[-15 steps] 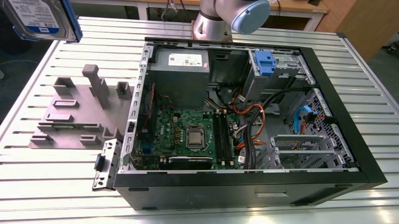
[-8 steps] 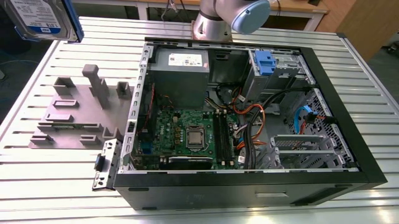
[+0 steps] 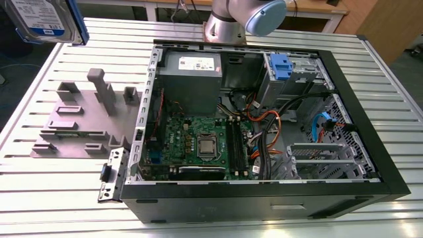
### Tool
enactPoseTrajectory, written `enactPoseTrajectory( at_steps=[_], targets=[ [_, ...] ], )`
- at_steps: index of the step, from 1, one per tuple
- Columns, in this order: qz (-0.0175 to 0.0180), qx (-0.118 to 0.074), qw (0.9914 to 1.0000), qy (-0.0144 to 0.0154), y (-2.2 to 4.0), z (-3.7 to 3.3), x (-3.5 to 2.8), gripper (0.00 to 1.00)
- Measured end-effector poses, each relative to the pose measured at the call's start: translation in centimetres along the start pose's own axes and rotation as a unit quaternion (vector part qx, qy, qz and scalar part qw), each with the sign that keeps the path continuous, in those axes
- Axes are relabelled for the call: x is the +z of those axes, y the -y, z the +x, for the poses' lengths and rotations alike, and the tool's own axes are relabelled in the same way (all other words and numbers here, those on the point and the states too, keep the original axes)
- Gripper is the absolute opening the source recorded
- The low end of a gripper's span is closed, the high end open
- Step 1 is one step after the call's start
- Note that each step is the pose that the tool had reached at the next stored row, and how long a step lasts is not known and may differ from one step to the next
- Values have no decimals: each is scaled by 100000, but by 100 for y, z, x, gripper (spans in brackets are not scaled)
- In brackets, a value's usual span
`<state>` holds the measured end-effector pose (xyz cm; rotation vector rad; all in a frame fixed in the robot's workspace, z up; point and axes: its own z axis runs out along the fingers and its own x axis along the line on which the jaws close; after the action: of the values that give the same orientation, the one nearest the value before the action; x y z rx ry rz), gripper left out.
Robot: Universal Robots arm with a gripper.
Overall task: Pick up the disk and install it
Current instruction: 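Pick up the disk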
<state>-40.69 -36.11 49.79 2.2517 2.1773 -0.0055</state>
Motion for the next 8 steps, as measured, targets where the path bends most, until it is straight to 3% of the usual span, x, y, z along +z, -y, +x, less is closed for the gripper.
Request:
enactPoseTrajectory(
  at_steps=[8],
  targets=[
    [0,-1,100000,0,-85,3,1,36]
  ],
)
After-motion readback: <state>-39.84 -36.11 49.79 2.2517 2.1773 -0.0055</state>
